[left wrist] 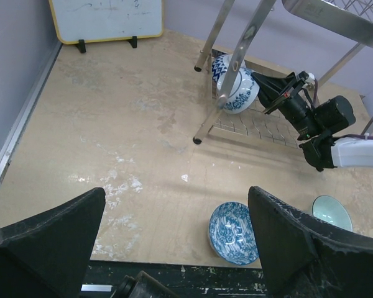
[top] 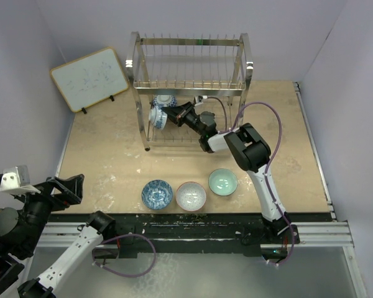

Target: Load the bowls into the dish rack

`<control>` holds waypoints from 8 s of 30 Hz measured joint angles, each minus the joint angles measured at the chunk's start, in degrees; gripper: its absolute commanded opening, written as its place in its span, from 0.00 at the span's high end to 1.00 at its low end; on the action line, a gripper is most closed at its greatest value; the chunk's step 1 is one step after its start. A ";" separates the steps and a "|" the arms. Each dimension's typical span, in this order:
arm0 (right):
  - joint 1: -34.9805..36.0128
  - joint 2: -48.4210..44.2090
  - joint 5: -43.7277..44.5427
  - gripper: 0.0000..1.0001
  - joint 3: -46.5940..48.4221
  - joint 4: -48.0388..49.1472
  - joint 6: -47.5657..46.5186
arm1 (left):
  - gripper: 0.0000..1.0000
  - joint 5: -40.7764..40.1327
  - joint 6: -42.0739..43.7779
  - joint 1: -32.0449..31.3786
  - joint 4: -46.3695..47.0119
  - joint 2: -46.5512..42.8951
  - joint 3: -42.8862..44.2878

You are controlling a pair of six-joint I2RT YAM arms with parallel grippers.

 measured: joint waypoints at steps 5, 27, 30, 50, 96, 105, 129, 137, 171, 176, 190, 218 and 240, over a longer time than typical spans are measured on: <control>-0.59 0.02 0.13 1.00 -1.14 0.92 0.92 | 0.01 0.09 0.00 0.00 0.04 0.17 0.02; -3.43 -3.85 4.11 0.65 -7.08 -5.07 -6.71 | 0.01 0.79 0.02 0.00 0.48 0.20 -0.90; -3.56 -4.50 5.29 0.62 -7.06 -7.58 -8.20 | 0.01 0.79 0.02 0.00 0.50 0.20 -0.96; -3.65 -10.40 14.43 0.47 -7.06 -30.05 -20.31 | 0.01 0.81 0.00 0.00 0.52 0.20 -1.64; 11.85 -23.85 17.99 0.48 -8.52 -46.40 -56.87 | 0.01 1.60 0.00 0.00 2.27 0.20 -5.33; 11.85 -22.34 18.64 0.48 -7.58 -46.42 -57.40 | 0.01 1.57 -0.02 0.00 2.23 0.20 -5.86; 5.97 -22.27 43.39 0.50 -7.26 -52.22 -55.25 | 0.01 0.94 0.00 0.00 1.99 0.20 -6.29; 4.13 -22.53 44.33 0.50 -7.87 -51.45 -57.37 | 0.01 0.94 0.00 0.00 1.97 0.20 -6.80; 0.24 -13.46 29.57 0.51 1.99 -48.30 -60.24 | 0.01 0.55 -0.02 0.00 2.21 0.20 -6.86; -1.60 -13.46 34.67 0.51 2.01 -50.80 -60.74 | 0.01 0.52 -0.02 0.00 2.21 0.20 -6.86; -2.99 -14.60 42.53 0.51 1.07 -54.27 -60.54 | 0.01 0.50 0.00 0.00 2.21 0.20 -6.86; 19.80 -46.95 38.12 0.33 -26.67 -61.37 -61.88 | 0.01 0.63 -0.20 0.00 2.34 0.63 -6.86; 32.96 -68.87 52.46 0.40 -38.56 -97.83 -37.13 | 0.01 3.91 -0.22 0.00 4.00 0.63 -6.60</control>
